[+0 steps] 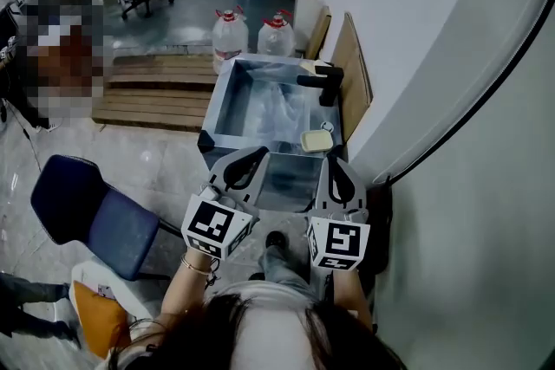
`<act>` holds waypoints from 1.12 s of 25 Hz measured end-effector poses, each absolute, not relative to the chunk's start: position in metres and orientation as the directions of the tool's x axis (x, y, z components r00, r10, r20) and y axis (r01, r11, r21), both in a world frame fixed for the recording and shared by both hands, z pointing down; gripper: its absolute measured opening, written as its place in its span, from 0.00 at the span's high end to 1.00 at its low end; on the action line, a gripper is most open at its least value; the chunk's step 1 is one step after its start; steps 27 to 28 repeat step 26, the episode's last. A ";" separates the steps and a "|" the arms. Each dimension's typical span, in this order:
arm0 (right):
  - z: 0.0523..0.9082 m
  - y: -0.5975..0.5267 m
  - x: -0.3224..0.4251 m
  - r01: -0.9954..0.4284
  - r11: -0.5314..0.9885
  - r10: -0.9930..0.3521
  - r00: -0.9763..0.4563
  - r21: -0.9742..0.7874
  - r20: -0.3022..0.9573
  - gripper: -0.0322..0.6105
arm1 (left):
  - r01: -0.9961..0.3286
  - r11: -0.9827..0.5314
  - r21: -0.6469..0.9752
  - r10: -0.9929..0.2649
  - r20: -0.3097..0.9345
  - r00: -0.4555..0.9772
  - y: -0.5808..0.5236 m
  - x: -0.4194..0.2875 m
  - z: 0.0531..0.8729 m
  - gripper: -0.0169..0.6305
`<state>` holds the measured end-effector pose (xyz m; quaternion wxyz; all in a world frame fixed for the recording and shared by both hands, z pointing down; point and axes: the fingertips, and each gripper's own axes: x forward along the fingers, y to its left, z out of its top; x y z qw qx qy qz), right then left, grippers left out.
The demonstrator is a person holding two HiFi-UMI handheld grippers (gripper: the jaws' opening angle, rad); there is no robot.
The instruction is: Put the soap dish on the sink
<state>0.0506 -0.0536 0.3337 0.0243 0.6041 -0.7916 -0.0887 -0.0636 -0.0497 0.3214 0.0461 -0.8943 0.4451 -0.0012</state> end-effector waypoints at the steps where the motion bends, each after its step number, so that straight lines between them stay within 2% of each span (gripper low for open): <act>1: 0.334 -0.053 0.051 -0.952 0.254 -0.961 -0.269 0.170 -0.069 0.91 | -0.796 -0.600 -0.083 -0.796 -0.038 0.604 -0.049 -0.063 0.322 0.96; 28: 0.335 -0.019 0.054 -0.955 0.249 -0.961 -0.264 0.161 -0.078 0.91 | -0.787 -0.614 -0.069 -0.786 -0.041 0.617 -0.023 -0.056 0.330 0.96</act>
